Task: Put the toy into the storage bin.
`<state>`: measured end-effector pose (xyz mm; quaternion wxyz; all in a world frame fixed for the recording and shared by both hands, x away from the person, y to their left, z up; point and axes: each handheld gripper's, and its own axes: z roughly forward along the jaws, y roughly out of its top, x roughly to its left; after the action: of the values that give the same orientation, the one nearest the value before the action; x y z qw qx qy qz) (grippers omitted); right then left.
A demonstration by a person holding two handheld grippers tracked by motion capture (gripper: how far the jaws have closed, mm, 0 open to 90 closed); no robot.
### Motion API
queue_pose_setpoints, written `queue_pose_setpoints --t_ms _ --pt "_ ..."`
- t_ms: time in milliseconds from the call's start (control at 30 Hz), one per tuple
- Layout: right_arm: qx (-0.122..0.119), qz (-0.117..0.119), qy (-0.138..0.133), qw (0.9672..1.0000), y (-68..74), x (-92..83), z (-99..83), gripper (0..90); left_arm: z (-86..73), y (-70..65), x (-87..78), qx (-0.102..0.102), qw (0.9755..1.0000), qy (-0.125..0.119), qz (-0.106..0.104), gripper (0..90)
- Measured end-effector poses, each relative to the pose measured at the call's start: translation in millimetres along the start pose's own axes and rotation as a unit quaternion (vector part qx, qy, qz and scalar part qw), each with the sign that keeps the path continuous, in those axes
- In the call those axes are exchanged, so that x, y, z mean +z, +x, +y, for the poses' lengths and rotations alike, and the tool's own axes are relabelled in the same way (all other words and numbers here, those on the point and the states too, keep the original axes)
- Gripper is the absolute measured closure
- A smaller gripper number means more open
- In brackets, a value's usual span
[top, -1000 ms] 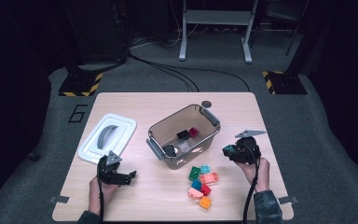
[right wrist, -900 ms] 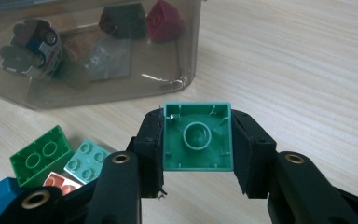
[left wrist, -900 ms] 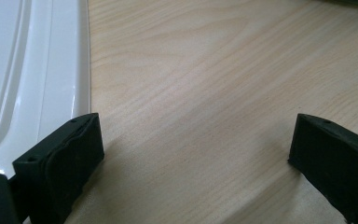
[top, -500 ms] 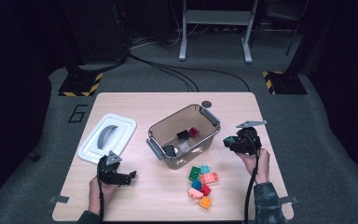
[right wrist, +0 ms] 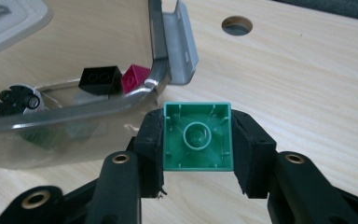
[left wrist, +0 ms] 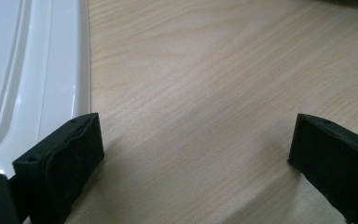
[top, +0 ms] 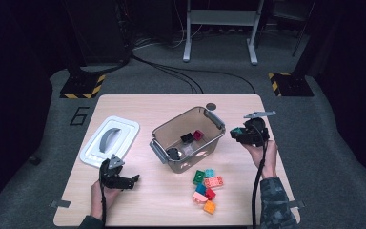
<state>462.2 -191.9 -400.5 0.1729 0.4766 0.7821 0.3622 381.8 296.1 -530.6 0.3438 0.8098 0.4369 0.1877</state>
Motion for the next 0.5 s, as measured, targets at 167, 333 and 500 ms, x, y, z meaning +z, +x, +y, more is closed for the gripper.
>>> queue_pose_setpoints --t_ms 167,333,500 --pt "-0.003 -0.001 -0.008 1.0 -0.3 -0.9 11.0 58.6 0.0 0.0 0.0 0.0 1.0 0.0 0.0 2.7" --pt "-0.011 0.001 -0.015 0.9998 3.1 -2.1 24.1 58.6 0.0 0.0 0.0 0.0 1.0 0.0 0.0 2.7" --pt "-0.021 0.008 -0.021 0.9995 13.6 -3.0 38.3 58.6 0.0 0.0 0.0 0.0 1.0 0.0 0.0 2.7"
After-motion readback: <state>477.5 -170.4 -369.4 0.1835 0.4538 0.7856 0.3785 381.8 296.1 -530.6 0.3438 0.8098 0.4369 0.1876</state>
